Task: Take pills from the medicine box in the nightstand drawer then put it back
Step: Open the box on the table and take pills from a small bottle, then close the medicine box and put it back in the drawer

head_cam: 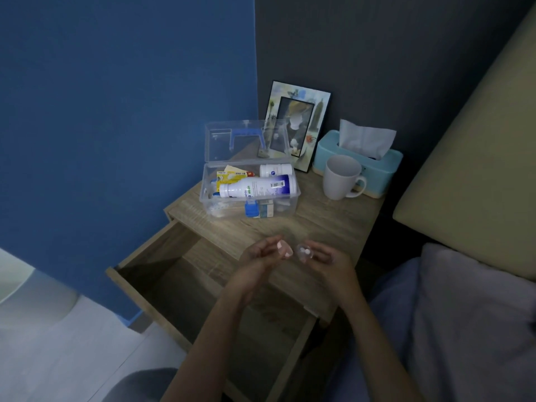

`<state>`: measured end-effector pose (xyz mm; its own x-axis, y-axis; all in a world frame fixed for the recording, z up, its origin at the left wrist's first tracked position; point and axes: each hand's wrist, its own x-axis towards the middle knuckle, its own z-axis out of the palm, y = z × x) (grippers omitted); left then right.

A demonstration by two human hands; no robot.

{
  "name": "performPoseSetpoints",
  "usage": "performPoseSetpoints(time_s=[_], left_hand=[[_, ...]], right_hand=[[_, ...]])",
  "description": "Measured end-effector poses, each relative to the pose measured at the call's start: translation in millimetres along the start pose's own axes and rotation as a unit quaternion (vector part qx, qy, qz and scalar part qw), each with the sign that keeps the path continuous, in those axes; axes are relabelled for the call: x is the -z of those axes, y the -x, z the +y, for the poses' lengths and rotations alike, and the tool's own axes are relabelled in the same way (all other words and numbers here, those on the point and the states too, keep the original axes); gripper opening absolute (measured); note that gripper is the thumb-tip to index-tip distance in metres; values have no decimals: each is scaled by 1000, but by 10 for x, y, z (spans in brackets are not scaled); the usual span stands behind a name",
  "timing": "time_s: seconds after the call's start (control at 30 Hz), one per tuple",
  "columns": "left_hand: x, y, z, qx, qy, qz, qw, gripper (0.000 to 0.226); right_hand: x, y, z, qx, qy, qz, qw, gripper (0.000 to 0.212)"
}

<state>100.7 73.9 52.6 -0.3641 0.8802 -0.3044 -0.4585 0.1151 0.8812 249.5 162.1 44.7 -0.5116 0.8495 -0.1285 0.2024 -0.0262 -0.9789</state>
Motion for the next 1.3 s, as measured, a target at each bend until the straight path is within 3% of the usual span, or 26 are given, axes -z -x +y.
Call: performPoseSetpoints(time_s=[0.1,0.23,0.4,0.5,0.6,0.8,0.93,1.0,1.13,1.3], left_hand=[[25,-33,-17,-30,-136,18,990,34],[12,-96,-91,-80,-228,44,969,38],[34,-107,-199,-208,-406,47,889,34],[83,-173,-277,-202,-517,38,831,42],[111,-205,-324,-187,-532,33,825,46],[127,-209,-353,-212,-525,38,823,51],[144,-200,-334,-210,-518,28,829,63],[170,-178,-334,-227,-550,27,803,60],[193,-164,-316,-225,-653,30,722,56],[273,-210,-263,-193,-714,42,672,56]], right_hand=[[59,-23,45,17,60,14,998,31],[73,-18,121,63,174,37,982,34],[46,21,177,88,246,31,965,40],[31,28,180,94,269,29,958,43],[18,34,184,94,278,28,956,44],[22,48,217,102,268,34,957,41],[40,23,239,88,217,42,971,52],[44,-23,190,66,160,67,983,55],[88,-281,-24,69,46,151,985,41],[239,-716,-240,83,43,241,966,36]])
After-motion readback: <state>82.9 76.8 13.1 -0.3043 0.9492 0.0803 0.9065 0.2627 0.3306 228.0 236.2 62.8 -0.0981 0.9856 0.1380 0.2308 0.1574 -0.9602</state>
